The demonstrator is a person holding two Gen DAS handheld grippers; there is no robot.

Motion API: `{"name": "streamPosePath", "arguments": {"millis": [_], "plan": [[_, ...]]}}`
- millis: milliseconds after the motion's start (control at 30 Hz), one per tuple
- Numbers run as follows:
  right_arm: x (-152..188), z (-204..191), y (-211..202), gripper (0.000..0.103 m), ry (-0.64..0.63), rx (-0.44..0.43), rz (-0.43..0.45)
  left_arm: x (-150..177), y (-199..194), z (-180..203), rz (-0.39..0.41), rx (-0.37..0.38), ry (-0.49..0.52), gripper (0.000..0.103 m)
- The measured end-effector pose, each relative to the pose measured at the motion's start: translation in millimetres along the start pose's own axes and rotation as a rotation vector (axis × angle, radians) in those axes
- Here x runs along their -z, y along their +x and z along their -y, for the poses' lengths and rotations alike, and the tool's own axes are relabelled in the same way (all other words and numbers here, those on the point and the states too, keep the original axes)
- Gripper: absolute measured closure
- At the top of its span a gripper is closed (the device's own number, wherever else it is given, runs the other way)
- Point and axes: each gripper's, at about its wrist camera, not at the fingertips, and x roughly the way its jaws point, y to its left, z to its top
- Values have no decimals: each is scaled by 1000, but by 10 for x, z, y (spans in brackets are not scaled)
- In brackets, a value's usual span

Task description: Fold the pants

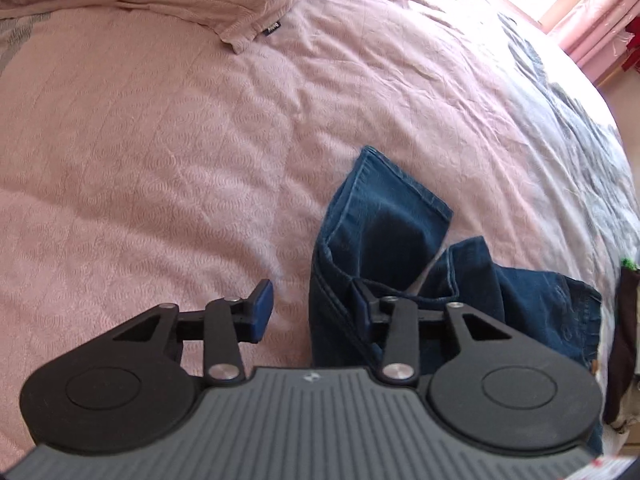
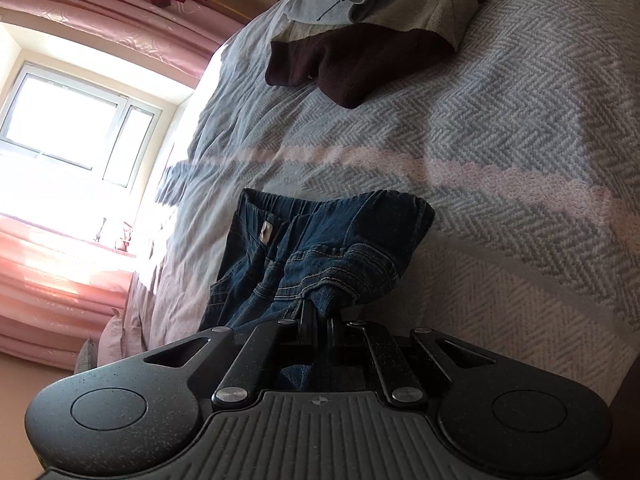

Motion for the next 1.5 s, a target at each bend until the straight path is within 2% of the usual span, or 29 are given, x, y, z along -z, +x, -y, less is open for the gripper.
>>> {"name": "streamPosePath", "arguments": {"millis": [167,200,233,333,400,467,600,667,767,833,900,933,967,1033,1067,1100,1167,1233,1267,1300,1367,1433,1500], "plan": [[18,-17,45,102,38,15,14,94,72,20,-59,41,54,72],[18,-27,61,102,51,18,12,66,120,17,-65,54,52,84],[14,-56,71,102,65,14,9,28,157,3,-59,80,48,90],[-26,-359,27,102,44,-65,39,-73,179,-52,-18,116,19,95],[-112,-720,33,103,-2,-142,65,-146,79,-54,27,125,16,97],[-226,-1245,137,103,-75,-222,85,-286,-68,-66,78,135,12,97],[-401,-2388,444,103,-215,-381,92,-806,-468,-98,189,129,-13,98],[-422,-2994,441,103,-299,-484,139,-1048,-747,-125,252,114,-18,98],[-388,-3462,148,103,-352,-677,225,-1280,-1387,-255,411,106,-42,98],[-309,-3495,-107,103,-400,-691,257,-1275,-1842,-425,507,94,-66,97],[-235,-3283,-252,103,-395,-640,203,-1128,-2156,-622,533,90,-95,90],[-189,-3115,-296,103,-388,-593,159,-1005,-2238,-721,530,95,-104,89],[-128,-2890,-324,103,-385,-516,111,-823,-2292,-836,513,91,-112,89],[5,-2184,-279,103,-338,-313,-8,-383,-2286,-1065,471,51,-144,90],[43,-1915,-238,103,-304,-232,-61,-158,-2236,-1176,440,29,-164,89],[84,-1545,-173,103,-244,-112,-109,120,-2131,-1327,388,-13,-203,86],[128,-964,-18,100,-147,99,-172,609,-1847,-1631,260,-81,-290,77],[90,-508,155,88,-98,293,-209,1017,-1519,-1872,143,-138,-370,77],[65,-353,168,72,-91,311,-197,1171,-1369,-1953,101,-160,-388,77],[74,-250,160,63,-87,308,-183,1293,-1243,-2017,78,-172,-403,77],[87,-105,144,57,-70,271,-162,1426,-1079,-2126,80,-170,-429,74],[91,-9,219,56,-53,235,-152,1507,-915,-2208,112,-137,-477,69],[108,23,299,56,-42,214,-148,1501,-746,-2276,148,-100,-505,60]]}}
